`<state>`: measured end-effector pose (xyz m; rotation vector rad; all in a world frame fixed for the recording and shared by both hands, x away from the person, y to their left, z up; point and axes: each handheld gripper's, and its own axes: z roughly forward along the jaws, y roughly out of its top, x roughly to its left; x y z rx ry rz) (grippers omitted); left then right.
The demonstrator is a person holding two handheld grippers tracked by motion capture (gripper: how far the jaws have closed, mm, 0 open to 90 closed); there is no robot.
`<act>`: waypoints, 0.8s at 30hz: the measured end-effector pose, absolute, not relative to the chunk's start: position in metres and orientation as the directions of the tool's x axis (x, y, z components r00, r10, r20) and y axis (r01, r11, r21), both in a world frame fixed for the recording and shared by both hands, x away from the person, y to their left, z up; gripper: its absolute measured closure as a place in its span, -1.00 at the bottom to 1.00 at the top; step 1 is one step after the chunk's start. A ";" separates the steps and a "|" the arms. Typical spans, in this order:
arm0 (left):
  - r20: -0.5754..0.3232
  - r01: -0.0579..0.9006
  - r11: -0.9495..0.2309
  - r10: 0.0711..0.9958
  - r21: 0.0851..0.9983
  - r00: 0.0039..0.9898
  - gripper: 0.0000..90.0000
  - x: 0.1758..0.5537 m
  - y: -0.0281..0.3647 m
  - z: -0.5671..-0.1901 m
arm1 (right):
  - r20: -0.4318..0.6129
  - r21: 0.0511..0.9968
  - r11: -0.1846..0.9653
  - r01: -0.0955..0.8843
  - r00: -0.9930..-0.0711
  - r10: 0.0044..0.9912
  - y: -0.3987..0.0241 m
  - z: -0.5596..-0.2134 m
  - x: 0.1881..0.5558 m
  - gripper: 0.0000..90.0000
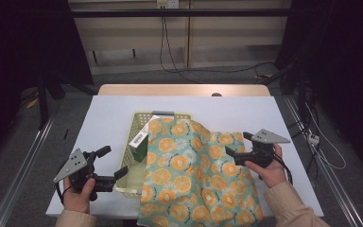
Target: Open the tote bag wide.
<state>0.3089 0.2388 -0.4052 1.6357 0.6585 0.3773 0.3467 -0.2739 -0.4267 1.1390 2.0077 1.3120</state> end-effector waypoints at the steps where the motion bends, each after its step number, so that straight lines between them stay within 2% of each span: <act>1: -0.118 0.201 -0.068 0.612 0.977 0.782 -0.95 0.309 0.239 -0.405 | 0.039 0.891 0.209 0.403 -0.527 0.849 -0.272 -0.428 0.358 -0.82; 11: -0.115 0.198 -0.071 0.607 0.978 0.786 -0.95 0.309 0.239 -0.405 | 0.043 0.850 0.236 0.471 -0.508 0.860 -0.270 -0.435 0.399 -0.79; 13: -0.113 0.196 -0.072 0.604 0.978 0.789 -0.95 0.309 0.238 -0.405 | 0.058 0.839 0.233 0.492 -0.506 0.860 -0.270 -0.438 0.407 -0.73; 14: -0.112 0.195 -0.075 0.603 0.978 0.790 -0.95 0.309 0.238 -0.404 | 0.030 0.822 0.273 0.500 -0.516 0.856 -0.268 -0.441 0.414 -0.58; 16: -0.115 0.199 -0.075 0.602 0.977 0.790 -0.95 0.308 0.237 -0.404 | -0.005 0.807 0.326 0.493 -0.545 0.838 -0.264 -0.444 0.422 -0.50; 20: -0.111 0.191 -0.070 0.604 0.979 0.789 -0.95 0.307 0.239 -0.403 | 0.037 0.800 0.313 0.512 -0.563 0.826 -0.257 -0.448 0.434 -0.36; 24: -0.110 0.193 -0.073 0.604 0.979 0.789 -0.95 0.307 0.238 -0.403 | 0.082 0.774 0.330 0.540 -0.602 0.794 -0.240 -0.457 0.449 -0.14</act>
